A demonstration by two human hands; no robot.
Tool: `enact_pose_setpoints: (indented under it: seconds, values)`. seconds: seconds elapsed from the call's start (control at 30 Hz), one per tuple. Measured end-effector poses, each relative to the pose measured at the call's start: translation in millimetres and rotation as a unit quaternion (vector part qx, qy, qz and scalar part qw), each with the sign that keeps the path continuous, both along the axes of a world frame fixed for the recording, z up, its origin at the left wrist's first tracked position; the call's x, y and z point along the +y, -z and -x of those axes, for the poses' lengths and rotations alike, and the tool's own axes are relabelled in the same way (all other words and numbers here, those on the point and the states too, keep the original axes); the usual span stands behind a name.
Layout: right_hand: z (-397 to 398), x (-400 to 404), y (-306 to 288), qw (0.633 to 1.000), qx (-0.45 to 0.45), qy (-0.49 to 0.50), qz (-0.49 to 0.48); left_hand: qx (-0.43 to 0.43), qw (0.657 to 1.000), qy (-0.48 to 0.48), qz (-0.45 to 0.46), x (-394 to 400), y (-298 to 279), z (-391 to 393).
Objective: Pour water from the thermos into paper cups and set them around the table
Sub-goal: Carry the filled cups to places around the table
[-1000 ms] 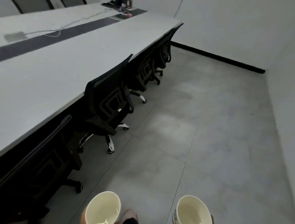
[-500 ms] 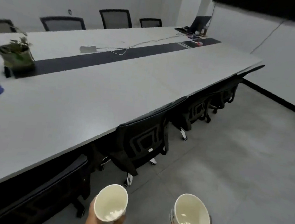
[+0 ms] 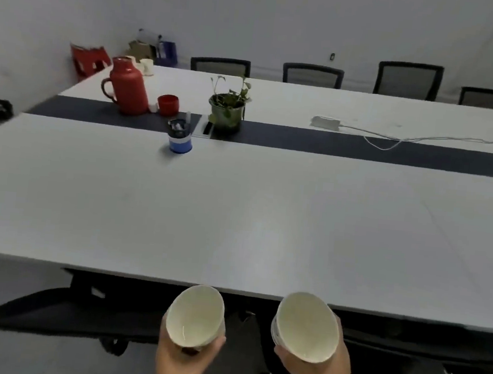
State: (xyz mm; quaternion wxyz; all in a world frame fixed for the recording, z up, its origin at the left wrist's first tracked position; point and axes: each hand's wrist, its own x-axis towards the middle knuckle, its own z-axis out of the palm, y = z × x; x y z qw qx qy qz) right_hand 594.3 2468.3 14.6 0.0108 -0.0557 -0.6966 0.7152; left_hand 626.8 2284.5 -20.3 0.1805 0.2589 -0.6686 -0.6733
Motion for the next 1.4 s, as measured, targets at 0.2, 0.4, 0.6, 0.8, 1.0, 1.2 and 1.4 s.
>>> enact_pose_setpoints:
  seconds: [0.2,0.4,0.6,0.8,1.0,1.2,1.4]
  values:
    - [97.9,-60.6,14.5,0.999,0.002,-0.011,-0.049,0.018,0.996,-0.073,0.037,-81.2,-1.8,105.8]
    - [189.7,-109.3,21.9,0.991,-0.007,0.067,-0.117,-0.022,0.988,-0.128,0.082,-176.4,0.5,223.1]
    - [264.7,-137.7,54.1,0.988,-0.008,0.065,-0.137,-0.037,0.977,-0.191,0.084,-232.5,31.4,311.4]
    - [310.5,-162.1,77.1,0.988,-0.045,0.079,-0.122,-0.033,0.975,-0.212,0.061,-259.9,49.2,362.9]
    - [337.6,-164.7,93.5,0.99,-0.047,0.034,-0.132,-0.094,0.967,-0.221,0.081,-274.2,63.3,371.9]
    - [350.9,-140.7,94.8,0.989,-0.039,0.03,-0.142,-0.153,0.951,-0.241,0.116,-236.3,68.8,338.3]
    - [368.0,-71.0,86.3,0.985,-0.025,0.079,-0.151,-0.13,0.954,0.049,0.268,-112.5,84.1,322.4]
